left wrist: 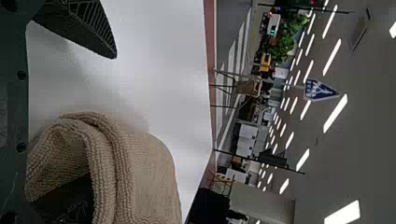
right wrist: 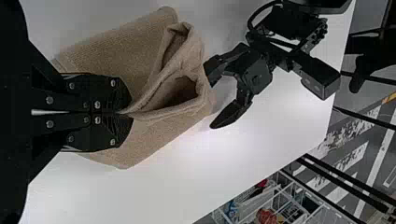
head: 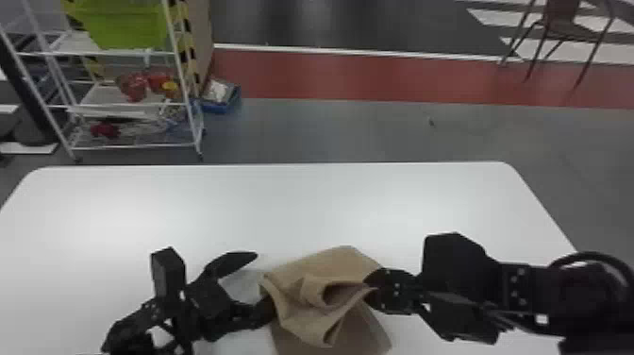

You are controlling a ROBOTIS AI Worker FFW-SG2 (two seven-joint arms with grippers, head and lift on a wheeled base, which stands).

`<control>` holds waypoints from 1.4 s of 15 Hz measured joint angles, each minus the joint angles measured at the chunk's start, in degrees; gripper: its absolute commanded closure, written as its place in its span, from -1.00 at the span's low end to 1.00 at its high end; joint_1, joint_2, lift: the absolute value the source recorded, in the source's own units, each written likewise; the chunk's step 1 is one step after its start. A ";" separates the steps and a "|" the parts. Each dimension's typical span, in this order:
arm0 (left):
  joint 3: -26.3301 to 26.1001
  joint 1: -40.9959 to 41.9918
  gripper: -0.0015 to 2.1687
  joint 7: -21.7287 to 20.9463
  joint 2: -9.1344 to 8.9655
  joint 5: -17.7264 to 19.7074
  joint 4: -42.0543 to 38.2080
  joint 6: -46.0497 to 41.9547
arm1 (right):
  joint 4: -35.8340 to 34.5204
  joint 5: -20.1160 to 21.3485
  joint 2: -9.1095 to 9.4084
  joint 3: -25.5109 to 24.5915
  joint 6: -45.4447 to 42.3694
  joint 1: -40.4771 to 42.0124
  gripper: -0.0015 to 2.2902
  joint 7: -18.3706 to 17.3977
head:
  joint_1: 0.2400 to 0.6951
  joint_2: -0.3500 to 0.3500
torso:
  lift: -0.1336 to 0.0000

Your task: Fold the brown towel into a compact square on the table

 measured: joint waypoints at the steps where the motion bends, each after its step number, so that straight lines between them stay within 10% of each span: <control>1: 0.02 -0.47 -0.94 -0.03 0.00 0.00 0.00 1.36 | 0.37 0.47 0.00 0.45 -0.43 0.26 0.84 0.00 | 1.00 -0.25 | -0.83; 18: -0.49 -3.44 -0.94 0.14 0.00 -1.83 0.33 11.03 | 5.73 7.24 -0.78 4.65 -5.31 2.79 0.81 0.00 | 1.00 -0.24 | -0.83; 21: -0.76 -3.44 -0.94 0.14 0.00 -1.75 0.33 11.16 | 6.23 7.52 -0.72 4.95 -5.03 2.80 0.31 0.00 | 1.00 -0.25 | -0.83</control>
